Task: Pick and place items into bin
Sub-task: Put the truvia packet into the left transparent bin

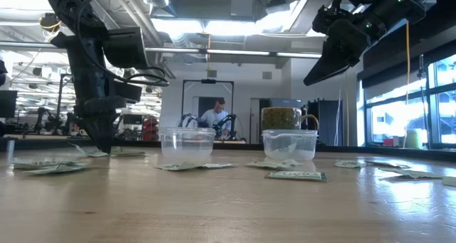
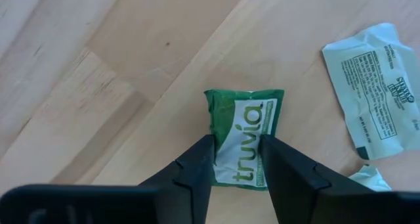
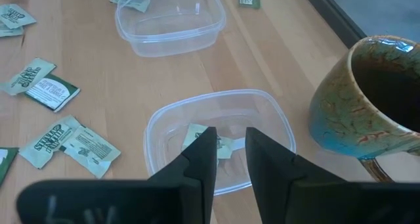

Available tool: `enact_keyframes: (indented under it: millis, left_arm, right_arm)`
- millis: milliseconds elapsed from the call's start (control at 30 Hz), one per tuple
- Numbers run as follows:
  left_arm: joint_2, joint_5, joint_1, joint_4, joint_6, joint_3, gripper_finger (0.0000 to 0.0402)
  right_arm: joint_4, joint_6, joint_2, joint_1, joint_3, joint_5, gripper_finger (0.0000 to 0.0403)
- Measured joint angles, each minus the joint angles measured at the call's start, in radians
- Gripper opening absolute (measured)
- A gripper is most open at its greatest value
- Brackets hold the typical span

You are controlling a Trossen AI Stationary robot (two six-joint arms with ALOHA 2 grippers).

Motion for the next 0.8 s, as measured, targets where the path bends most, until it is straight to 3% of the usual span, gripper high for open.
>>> enact_keyframes:
  millis: [333, 800]
  left_arm:
    - [0.002, 0.003, 0.000, -0.004, 0.000, 0.013, 0.0077]
    - [0.004, 0.059, 0.000, -0.016, 0.113, 0.161, 0.0061]
  right_arm:
    - [0.000, 0.000, 0.000, 0.000, 0.000, 0.000, 0.0085]
    - [-0.033, 0.003, 0.000, 0.000, 0.000, 0.000, 0.0085]
